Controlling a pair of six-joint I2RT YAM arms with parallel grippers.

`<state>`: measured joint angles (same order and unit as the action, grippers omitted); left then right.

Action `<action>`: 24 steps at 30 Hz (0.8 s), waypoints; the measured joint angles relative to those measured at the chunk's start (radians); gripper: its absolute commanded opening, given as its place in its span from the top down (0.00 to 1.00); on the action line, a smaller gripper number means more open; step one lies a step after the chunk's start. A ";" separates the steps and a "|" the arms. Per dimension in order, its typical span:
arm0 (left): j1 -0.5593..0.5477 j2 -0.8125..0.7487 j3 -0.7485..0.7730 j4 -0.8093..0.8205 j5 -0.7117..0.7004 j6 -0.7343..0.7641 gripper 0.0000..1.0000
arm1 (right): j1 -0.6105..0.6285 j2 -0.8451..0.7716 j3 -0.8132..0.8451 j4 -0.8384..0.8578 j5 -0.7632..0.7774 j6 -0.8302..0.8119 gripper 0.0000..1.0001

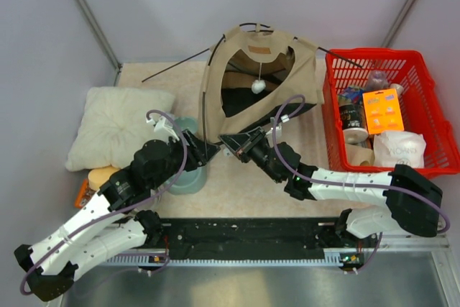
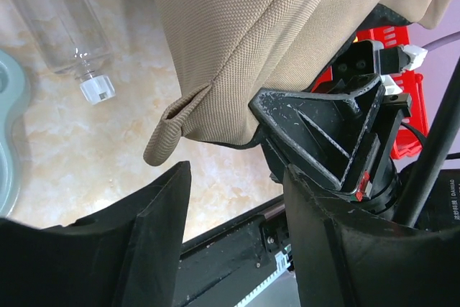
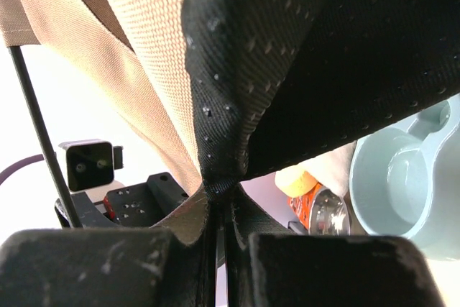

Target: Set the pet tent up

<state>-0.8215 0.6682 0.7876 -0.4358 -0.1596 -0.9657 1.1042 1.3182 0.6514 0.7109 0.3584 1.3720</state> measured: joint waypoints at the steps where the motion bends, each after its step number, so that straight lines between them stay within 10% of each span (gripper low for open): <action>1: 0.000 0.000 0.000 0.000 -0.005 0.002 0.41 | 0.000 0.000 0.000 0.002 0.000 0.000 1.00; 24: -0.006 -0.028 -0.063 0.129 -0.119 -0.053 0.44 | 0.000 0.052 0.000 0.116 -0.014 0.046 1.00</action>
<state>-0.8272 0.6399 0.7246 -0.3069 -0.2787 -1.0191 1.1042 1.3701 0.6514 0.8265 0.3443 1.4178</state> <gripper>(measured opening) 0.561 0.007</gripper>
